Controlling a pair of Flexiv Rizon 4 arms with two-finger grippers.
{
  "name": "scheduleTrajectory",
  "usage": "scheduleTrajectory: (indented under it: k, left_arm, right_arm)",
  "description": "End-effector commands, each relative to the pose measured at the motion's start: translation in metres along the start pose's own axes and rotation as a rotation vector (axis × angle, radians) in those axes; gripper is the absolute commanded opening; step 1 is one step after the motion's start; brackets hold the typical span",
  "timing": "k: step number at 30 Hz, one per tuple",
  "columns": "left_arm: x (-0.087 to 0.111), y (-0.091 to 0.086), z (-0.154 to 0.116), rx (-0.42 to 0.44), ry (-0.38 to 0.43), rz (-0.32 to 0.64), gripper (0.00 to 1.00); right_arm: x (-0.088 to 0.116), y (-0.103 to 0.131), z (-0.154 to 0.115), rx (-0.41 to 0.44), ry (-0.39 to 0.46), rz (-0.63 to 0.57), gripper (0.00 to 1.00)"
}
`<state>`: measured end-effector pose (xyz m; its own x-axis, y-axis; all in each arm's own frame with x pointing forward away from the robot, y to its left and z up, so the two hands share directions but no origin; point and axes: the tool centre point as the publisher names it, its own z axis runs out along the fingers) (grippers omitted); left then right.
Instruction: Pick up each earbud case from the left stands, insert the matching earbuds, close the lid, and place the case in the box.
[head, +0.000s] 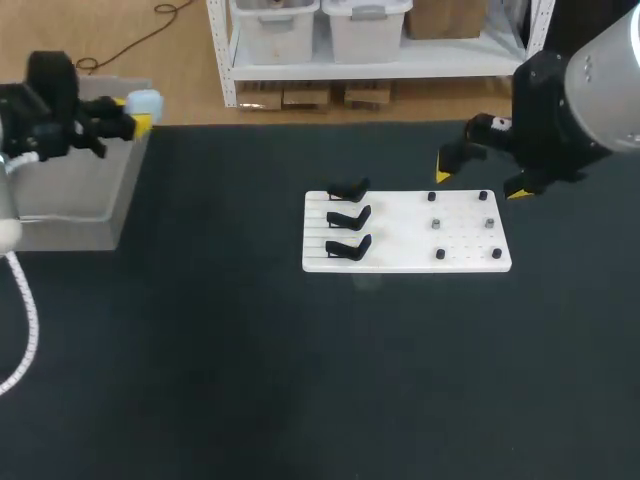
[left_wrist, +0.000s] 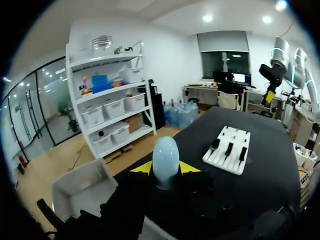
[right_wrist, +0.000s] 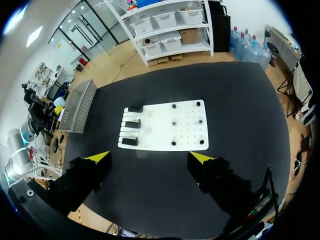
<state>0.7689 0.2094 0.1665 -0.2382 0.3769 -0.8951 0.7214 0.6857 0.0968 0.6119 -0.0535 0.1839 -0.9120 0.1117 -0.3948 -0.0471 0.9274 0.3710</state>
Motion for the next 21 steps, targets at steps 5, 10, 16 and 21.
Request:
scheduleTrajectory:
  k: [5,10,16,21]
  left_arm:
    - [0.041,0.067,-0.013,-0.286,0.026,-0.063,0.00]
    - [0.070,0.098,-0.018,-0.329,0.063,-0.105,0.00]
    - [0.086,0.123,-0.020,-0.354,0.077,-0.131,0.00]
    - [0.084,0.136,-0.022,-0.360,0.089,-0.119,0.26]
  right_arm:
    - [0.003,-0.001,0.000,0.001,-0.036,0.002,1.00]
    - [0.003,-0.001,0.000,0.001,-0.036,0.002,1.00]
    - [0.003,-0.001,0.000,0.001,-0.036,0.002,1.00]
    - [0.003,-0.001,0.000,0.001,-0.036,0.002,1.00]
